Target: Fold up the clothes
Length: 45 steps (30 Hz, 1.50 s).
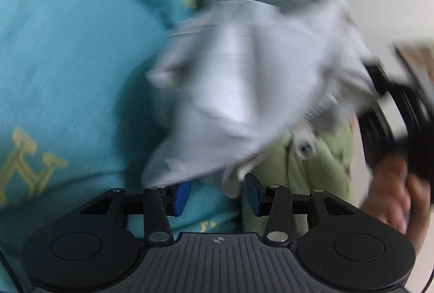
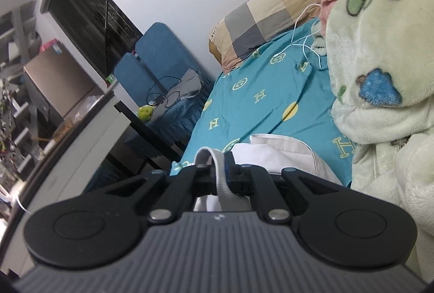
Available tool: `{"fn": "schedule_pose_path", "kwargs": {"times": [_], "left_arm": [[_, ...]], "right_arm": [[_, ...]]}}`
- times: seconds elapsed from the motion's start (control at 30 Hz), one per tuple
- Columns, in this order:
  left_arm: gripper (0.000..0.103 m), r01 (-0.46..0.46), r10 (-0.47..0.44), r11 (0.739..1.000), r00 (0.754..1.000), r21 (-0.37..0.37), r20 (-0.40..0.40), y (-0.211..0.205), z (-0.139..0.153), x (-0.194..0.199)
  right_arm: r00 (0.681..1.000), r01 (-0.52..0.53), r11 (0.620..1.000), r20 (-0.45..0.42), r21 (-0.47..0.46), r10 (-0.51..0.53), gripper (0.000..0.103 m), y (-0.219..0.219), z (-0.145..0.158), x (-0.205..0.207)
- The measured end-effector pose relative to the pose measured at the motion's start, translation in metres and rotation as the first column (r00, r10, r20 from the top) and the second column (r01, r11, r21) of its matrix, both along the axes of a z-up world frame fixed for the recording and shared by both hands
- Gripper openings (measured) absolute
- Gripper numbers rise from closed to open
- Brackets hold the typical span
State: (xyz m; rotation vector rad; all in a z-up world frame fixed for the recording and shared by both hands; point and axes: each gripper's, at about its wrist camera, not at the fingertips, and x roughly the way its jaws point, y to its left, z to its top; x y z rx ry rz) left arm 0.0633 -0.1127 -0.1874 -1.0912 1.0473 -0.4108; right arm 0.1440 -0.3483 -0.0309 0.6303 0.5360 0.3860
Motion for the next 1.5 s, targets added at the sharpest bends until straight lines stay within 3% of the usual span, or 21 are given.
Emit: {"fn": "schedule_pose_path", "kwargs": {"times": [0.13, 0.4, 0.43, 0.5, 0.57, 0.73, 0.93, 1.17, 1.4, 1.5], "left_arm": [[0.045, -0.110, 0.105, 0.990, 0.992, -0.083, -0.066, -0.005, -0.023, -0.005], [0.044, -0.146, 0.135, 0.975, 0.988, -0.168, -0.076, -0.037, -0.032, 0.006], [0.042, -0.157, 0.144, 0.971, 0.986, -0.182, -0.081, -0.040, -0.034, 0.008], [0.020, -0.166, 0.151, 0.964, 0.985, -0.208, -0.086, -0.046, -0.038, 0.012], [0.008, -0.163, 0.148, 0.965, 0.985, -0.207, -0.087, -0.050, -0.039, 0.014], [0.003, -0.160, 0.150, 0.971, 0.986, -0.179, -0.067, -0.050, -0.032, 0.017], [0.003, -0.131, 0.133, 0.990, 0.990, -0.050, 0.048, -0.037, 0.002, 0.021], [0.002, -0.204, 0.193, 0.977, 0.967, 0.056, 0.166, -0.008, 0.051, 0.021], [0.002, -0.312, 0.255, 0.941, 0.909, 0.134, 0.329, 0.130, 0.108, -0.001], [0.002, -0.344, 0.254, 0.925, 0.877, 0.164, 0.408, 0.172, 0.158, 0.000]], "right_arm": [[1.000, -0.002, 0.999, 0.014, 0.037, 0.002, 0.005, -0.005, 0.001, 0.001], [1.000, -0.008, 0.998, 0.019, 0.062, 0.006, 0.005, -0.002, -0.003, 0.001], [1.000, -0.006, 0.998, 0.020, 0.060, 0.005, 0.005, -0.001, -0.004, 0.000], [1.000, -0.002, 0.998, 0.022, 0.059, 0.001, 0.005, 0.001, -0.004, -0.001], [1.000, 0.006, 0.999, 0.025, 0.046, -0.007, 0.005, 0.005, -0.005, -0.002], [0.998, 0.049, 0.998, 0.039, -0.026, -0.048, 0.005, 0.013, -0.009, -0.001], [0.989, 0.121, 0.990, 0.092, -0.071, -0.114, 0.005, 0.020, -0.012, -0.005], [0.971, 0.197, 0.969, 0.165, -0.151, -0.172, 0.005, 0.039, -0.004, -0.023], [0.937, 0.310, 0.940, 0.213, -0.142, -0.276, 0.005, 0.061, 0.022, -0.054], [0.933, 0.318, 0.943, 0.208, -0.094, -0.293, 0.004, 0.068, 0.034, -0.060]]}}
